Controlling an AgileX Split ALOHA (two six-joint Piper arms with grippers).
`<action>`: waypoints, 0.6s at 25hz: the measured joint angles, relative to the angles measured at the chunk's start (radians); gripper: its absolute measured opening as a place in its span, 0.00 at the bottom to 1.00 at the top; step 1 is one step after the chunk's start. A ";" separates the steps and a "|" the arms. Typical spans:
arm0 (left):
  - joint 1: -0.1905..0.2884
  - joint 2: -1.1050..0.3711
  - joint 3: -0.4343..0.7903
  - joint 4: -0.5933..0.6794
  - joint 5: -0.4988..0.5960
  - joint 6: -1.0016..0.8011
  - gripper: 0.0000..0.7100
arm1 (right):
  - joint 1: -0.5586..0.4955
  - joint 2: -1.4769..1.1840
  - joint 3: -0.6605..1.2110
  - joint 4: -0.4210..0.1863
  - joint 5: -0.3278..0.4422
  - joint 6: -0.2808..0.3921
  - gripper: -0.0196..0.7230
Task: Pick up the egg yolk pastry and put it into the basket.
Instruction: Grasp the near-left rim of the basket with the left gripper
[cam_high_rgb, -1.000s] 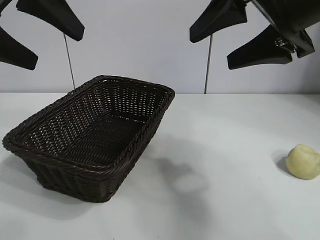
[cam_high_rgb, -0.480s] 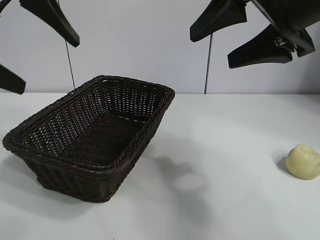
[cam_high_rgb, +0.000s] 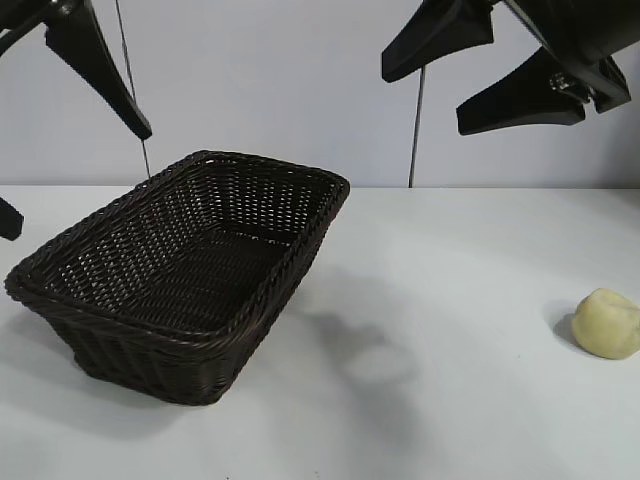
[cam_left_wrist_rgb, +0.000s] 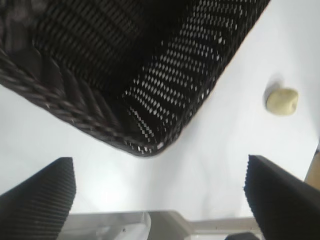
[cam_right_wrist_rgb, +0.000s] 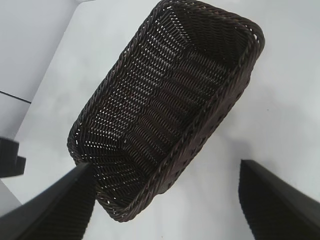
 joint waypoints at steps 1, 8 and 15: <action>-0.030 0.000 0.000 0.001 0.000 -0.015 0.93 | 0.000 0.000 0.000 0.000 0.000 0.000 0.79; -0.180 0.000 0.037 0.221 -0.145 -0.375 0.93 | 0.000 0.000 0.000 0.000 0.000 0.000 0.79; -0.188 0.000 0.118 0.488 -0.233 -0.759 0.93 | 0.000 0.000 0.000 0.000 0.000 0.000 0.79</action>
